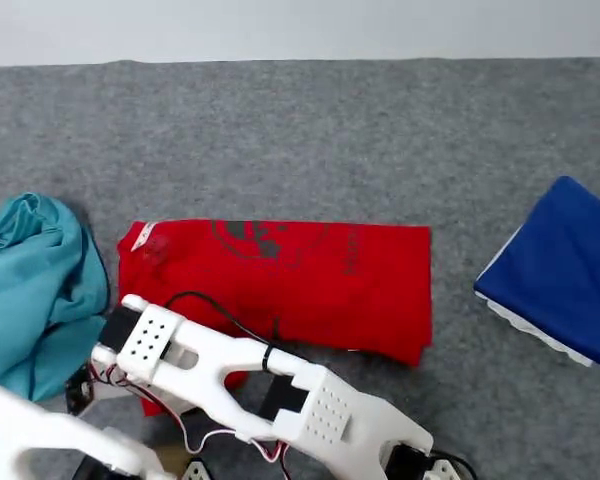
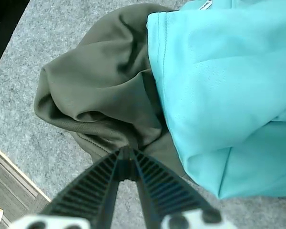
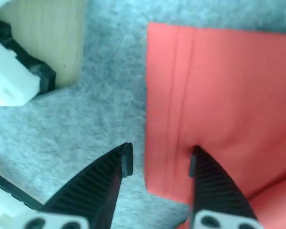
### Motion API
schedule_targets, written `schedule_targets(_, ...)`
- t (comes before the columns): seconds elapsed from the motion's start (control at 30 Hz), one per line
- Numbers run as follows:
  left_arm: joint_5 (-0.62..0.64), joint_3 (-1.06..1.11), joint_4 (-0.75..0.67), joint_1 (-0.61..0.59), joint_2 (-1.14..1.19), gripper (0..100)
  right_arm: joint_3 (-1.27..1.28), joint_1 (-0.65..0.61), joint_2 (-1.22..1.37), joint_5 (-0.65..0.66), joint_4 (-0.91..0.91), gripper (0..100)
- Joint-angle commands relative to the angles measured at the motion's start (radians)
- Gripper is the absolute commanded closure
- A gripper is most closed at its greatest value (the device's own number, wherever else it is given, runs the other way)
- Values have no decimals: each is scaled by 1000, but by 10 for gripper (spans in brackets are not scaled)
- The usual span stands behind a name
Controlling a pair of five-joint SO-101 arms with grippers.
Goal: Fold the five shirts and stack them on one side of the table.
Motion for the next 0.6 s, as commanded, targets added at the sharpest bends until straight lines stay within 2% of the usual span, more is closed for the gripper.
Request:
schedule_targets(0.0,9,-10,-17,-6,-28,992,-38,-7,45,21,-8,844)
schedule_targets(0.2,9,-7,-17,-6,-28,992,-164,-10,107,21,50,987)
schedule_targets(0.57,9,-5,-41,-3,-28,992,-209,36,61,8,56,988)
